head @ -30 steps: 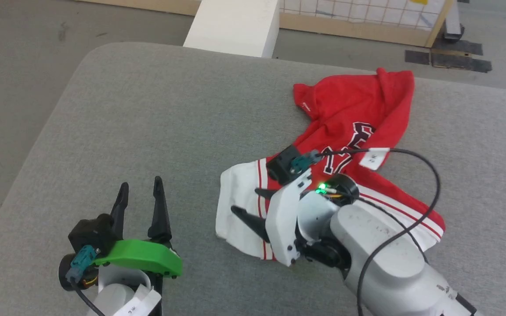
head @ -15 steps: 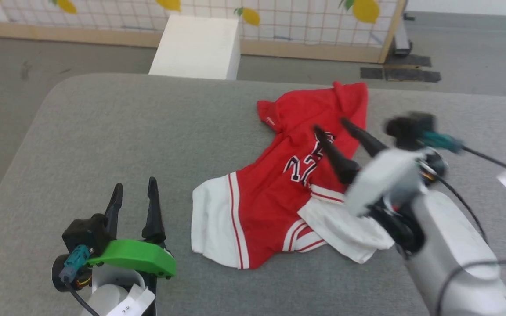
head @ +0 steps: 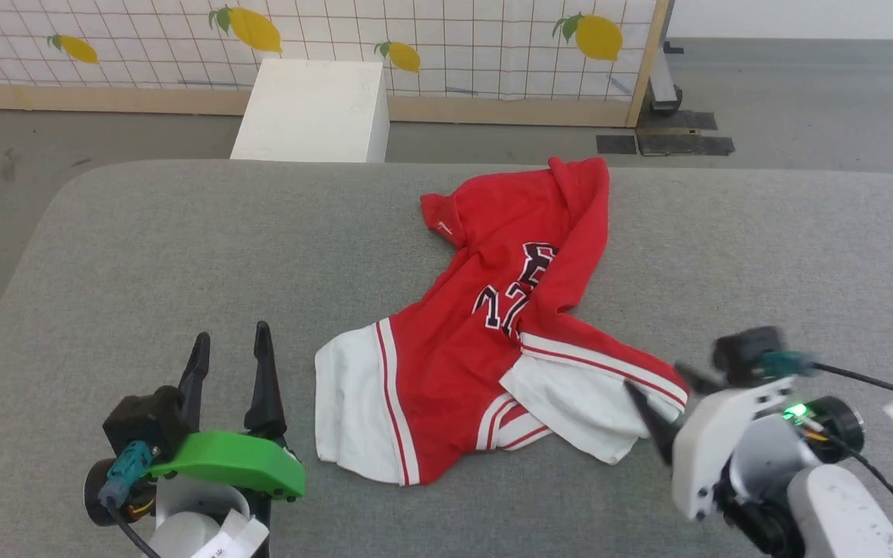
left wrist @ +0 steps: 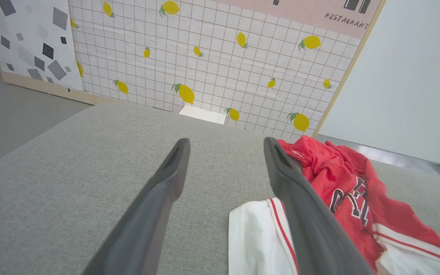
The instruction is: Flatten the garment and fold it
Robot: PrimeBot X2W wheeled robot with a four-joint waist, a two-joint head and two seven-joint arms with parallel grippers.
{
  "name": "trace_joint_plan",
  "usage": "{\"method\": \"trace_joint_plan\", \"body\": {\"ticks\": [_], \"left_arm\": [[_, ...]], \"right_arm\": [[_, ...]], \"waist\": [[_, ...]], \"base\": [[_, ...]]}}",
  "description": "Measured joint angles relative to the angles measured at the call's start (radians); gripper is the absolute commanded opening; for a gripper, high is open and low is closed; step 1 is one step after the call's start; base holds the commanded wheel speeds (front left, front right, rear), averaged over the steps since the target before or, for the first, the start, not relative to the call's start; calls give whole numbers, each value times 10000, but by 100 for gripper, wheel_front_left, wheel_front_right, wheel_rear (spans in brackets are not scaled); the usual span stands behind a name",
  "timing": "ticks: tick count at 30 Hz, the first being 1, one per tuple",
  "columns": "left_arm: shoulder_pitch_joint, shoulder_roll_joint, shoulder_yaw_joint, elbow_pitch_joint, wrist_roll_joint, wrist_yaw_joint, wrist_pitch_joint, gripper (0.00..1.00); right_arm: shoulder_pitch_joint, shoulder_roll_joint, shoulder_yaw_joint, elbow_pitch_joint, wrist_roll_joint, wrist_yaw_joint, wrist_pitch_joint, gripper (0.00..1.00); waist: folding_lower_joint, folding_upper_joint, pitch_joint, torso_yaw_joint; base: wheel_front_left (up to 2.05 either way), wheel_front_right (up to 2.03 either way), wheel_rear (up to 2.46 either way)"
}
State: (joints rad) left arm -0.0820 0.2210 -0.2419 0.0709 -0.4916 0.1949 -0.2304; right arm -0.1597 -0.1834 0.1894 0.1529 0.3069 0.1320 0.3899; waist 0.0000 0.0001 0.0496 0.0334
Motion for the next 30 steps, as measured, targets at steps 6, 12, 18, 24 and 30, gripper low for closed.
{"method": "trace_joint_plan", "body": {"ticks": [6, 12, 18, 24, 30], "left_arm": [[-4, -12, -77, -59, -15, 0, 0, 100], [-13, -67, -84, -44, -17, 2, -17, 100], [-32, -94, -82, -38, -17, 2, -96, 100], [-67, -142, -92, -36, -17, 2, -105, 100], [-105, -178, -92, -29, -17, 2, -134, 100]], "right_arm": [[-58, -525, 1338, -445, -523, 0, 2809, 100], [-433, -865, 2345, -86, -583, 2, 3779, 100], [-772, -840, 2564, 453, -913, 2, 3262, 100], [-1214, -828, 3070, 1068, -936, 0, 3035, 100], [-1501, -788, 3196, 1379, -499, 0, 2784, 0]], "waist": [[0, 0, 234, 71], [0, 0, 596, 314], [0, 0, 843, 481], [0, 0, 1011, 556], [0, 0, 1114, 538]], "base": [[0, 0, 0], [0, 0, 0], [0, 0, 0], [0, 0, 0], [0, 0, 0]]}}
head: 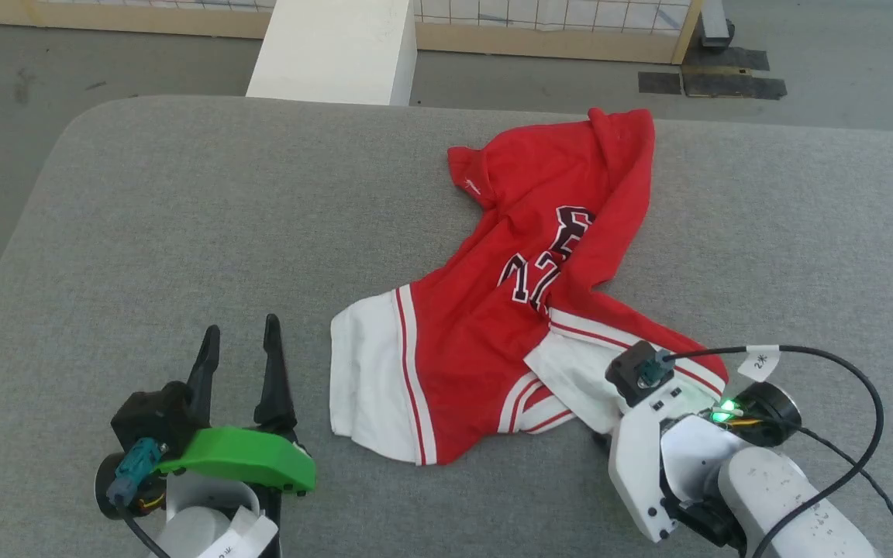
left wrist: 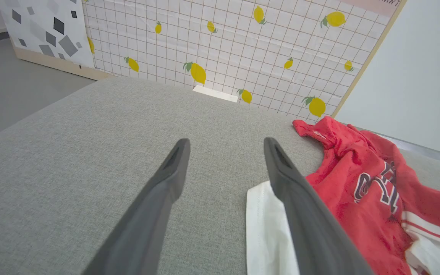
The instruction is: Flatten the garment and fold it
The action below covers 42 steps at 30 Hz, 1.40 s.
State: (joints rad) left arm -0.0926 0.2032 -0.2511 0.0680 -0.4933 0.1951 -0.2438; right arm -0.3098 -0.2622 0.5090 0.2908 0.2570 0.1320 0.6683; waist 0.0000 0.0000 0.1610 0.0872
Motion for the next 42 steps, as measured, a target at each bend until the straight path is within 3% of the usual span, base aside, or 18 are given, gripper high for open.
{"method": "trace_joint_plan", "body": {"ticks": [5, 11, 16, 21, 27, 33, 34, 35, 40, 41, 42], "left_arm": [[-28, 2, 6, 2, 0, 2, -42, 100], [-64, 21, 6, -2, 2, 12, -44, 100], [-62, 86, 29, -46, 0, 88, -42, 100], [-63, 140, 8, -150, 2, 100, -27, 100], [-100, 148, -79, -240, 2, 100, 21, 100], [-209, 148, -163, -265, 2, 100, 48, 100], [-210, 148, -167, -267, 2, 100, 48, 100], [-210, 150, -171, -267, 0, 102, 50, 100], [-215, 157, -226, -207, 0, 100, 111, 100], [-214, 178, -238, -157, -2, 100, 136, 100], [-211, 190, -244, -138, -8, 98, 140, 100]], "right_arm": [[-74, 25, -198, -17, 456, 0, -362, 0], [-69, 259, -1409, -869, 1402, 0, -805, 0], [-73, 339, -3363, -1779, 1572, 0, -1076, 0], [-75, 336, -5703, -1914, 1179, 0, -1045, 0], [-175, 176, -8268, -631, 167, 0, -408, 0], [-247, 497, -9678, 1009, -1026, 0, 67, 0], [-283, 596, -9768, 1181, -1108, 0, 88, 27], [-319, 667, -9798, 1279, -1177, 0, 46, 100], [-566, 865, -9988, 1266, -1271, 0, -1104, 100], [-485, 932, -9900, 679, -1083, 0, -2105, 100], [-345, 982, -9816, 401, -988, 0, -2405, 100]], "waist": [[0, 0, 1, -77], [0, 0, -78, -180], [0, 0, -173, -331], [0, 0, -211, -458], [1, 0, -67, -489], [0, 0, 86, -432], [0, 0, 107, -413], [0, 0, 124, -400], [0, 0, 70, -331], [0, 0, -93, -283], [0, 0, -163, -270]], "base": [[0, 0, 0], [0, 0, 0], [0, 0, 0], [0, 0, 0], [0, 0, 0], [0, 0, 0], [0, 0, 0], [0, 0, 0], [0, 0, 0], [0, 0, 0], [0, 0, 0]]}}
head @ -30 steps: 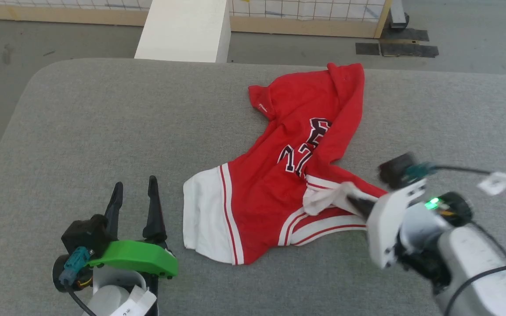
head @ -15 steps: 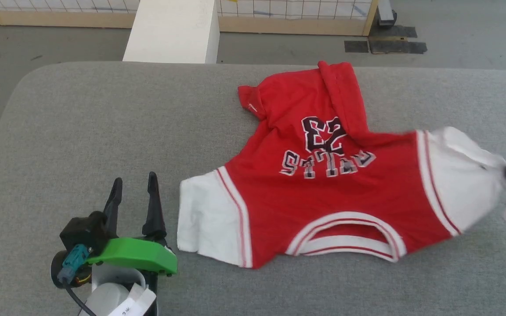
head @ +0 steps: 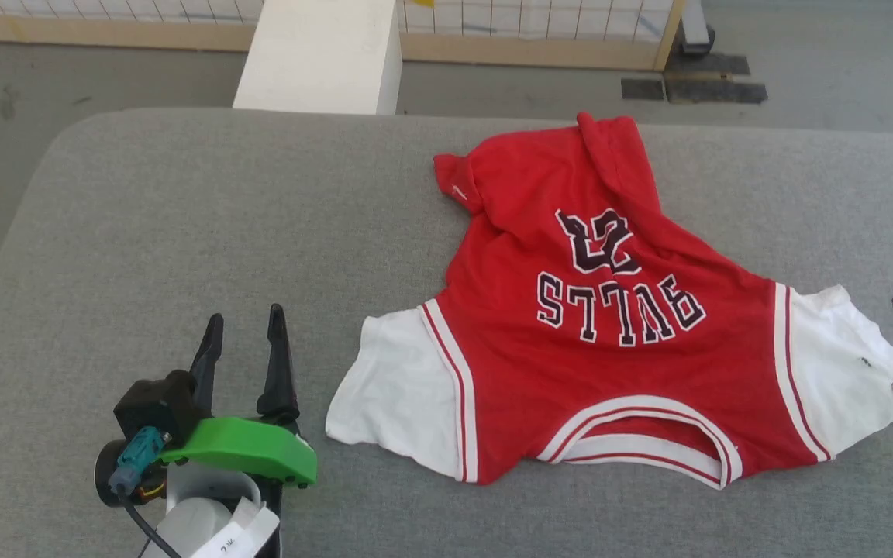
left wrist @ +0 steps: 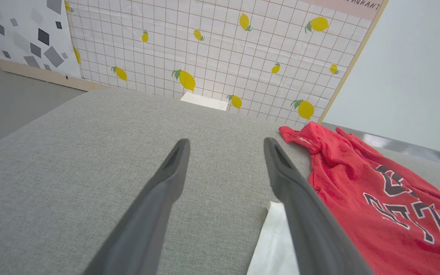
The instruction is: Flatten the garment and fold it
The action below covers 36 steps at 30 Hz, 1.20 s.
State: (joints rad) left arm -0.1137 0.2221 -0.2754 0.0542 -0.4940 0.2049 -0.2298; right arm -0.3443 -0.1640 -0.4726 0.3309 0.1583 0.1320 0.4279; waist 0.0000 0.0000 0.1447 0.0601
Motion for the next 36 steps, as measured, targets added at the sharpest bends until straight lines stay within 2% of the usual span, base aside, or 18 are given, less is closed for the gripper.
{"method": "trace_joint_plan", "body": {"ticks": [6, 9, 11, 14, 17, 20, 23, 31, 33, 36], "left_arm": [[92, 77, -15, -27, -228, 42, 215, 100], [105, 40, -69, -90, -481, 270, 1020, 100], [66, 27, -299, -242, -593, 462, 2048, 100], [-138, 67, -840, -115, -744, 988, 4437, 100], [-609, 343, -1457, 151, -759, 1296, 6564, 100], [-1183, 685, -1939, 617, -504, 1457, 8032, 100], [-1538, 832, -2178, 1147, -290, 1570, 8677, 100], [-1922, 675, -2451, 2038, -414, 1509, 9217, 100], [-1939, 667, -2414, 2042, -533, 1377, 9235, 0], [-1918, 546, -2355, 1923, -738, 1179, 9129, 0]], "right_arm": [[1589, 594, 426, -1225, 489, 0, -715, 100], [2108, 836, 470, -1691, 784, 0, -775, 100], [2353, 911, 527, -1954, 809, 0, -771, 100], [2487, 974, 589, -2220, 809, -2, -708, 100], [2485, 1012, 671, -2429, 809, 0, -671, 100], [2478, 1053, 748, -2562, 809, 0, -669, 100], [2457, 1081, 805, -2646, 855, 0, -671, 100], [2417, 1106, 734, -2675, 894, 0, -686, 100], [2417, 1104, 675, -2675, 894, 0, -688, 100], [2392, 1108, 535, -2656, 809, 0, -688, 100]], "waist": [[0, 0, -402, 0], [0, 0, -495, -63], [0, 0, -527, -125], [0, 0, -510, -225], [0, 0, -434, -329], [0, 0, -297, -430], [0, 0, -149, -552], [0, 0, 180, -869], [0, 0, 233, -905], [-1, 0, 301, -896]], "base": [[0, 0, 0], [0, 0, 0], [0, 0, 0], [0, 0, 0], [0, 0, 0], [0, 0, 0], [0, 0, 0], [0, 0, 0], [0, 0, 0], [0, 0, 0]]}}
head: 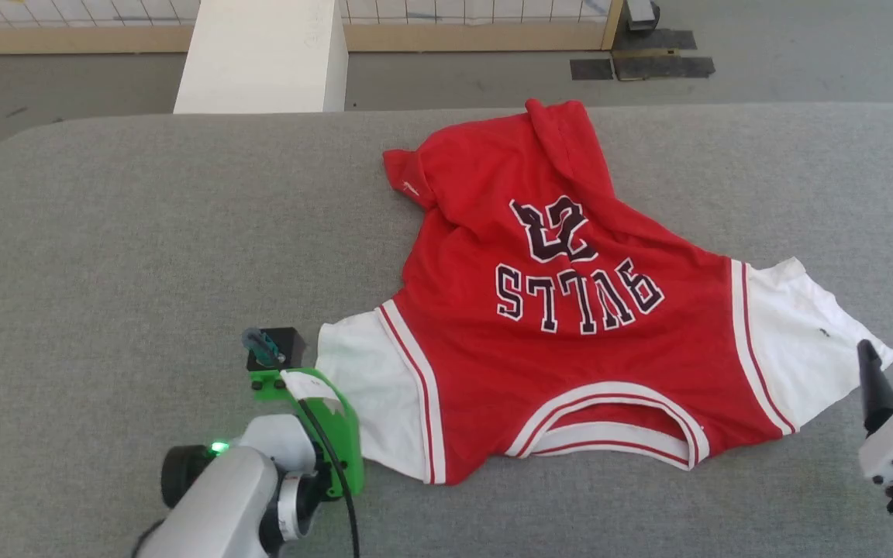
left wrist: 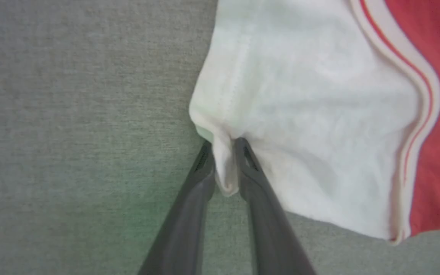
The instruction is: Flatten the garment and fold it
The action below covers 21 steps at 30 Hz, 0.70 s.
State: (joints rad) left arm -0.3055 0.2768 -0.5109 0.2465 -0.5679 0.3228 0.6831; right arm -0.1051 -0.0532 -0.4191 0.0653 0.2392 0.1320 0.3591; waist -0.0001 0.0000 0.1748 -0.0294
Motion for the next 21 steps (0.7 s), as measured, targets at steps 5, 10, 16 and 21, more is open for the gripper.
{"method": "trace_joint_plan", "body": {"ticks": [5, 10, 16, 21], "left_arm": [[445, -313, 476, -842, -487, -17, -786, 0], [1197, -364, 802, -2263, -673, 240, -1354, 0], [1636, -232, 803, -3779, -541, 621, -1425, 0], [1704, -232, 719, -4326, -368, 792, -1390, 0]], "right_arm": [[-560, -414, -146, 422, -441, 0, 487, 100], [-1388, -1461, 94, 1390, -1003, 0, 1852, 100], [-2190, -2656, 1116, 2562, -1183, 2, 3503, 100], [-2449, -3390, 1960, 3231, -1220, 2, 4240, 100]], "waist": [[0, 0, 90, 83], [1, 0, 198, 145], [1, 0, 467, 384], [1, 0, 817, 569]], "base": [[0, 0, 0], [0, 0, 0], [0, 0, 0], [0, 0, 0]]}}
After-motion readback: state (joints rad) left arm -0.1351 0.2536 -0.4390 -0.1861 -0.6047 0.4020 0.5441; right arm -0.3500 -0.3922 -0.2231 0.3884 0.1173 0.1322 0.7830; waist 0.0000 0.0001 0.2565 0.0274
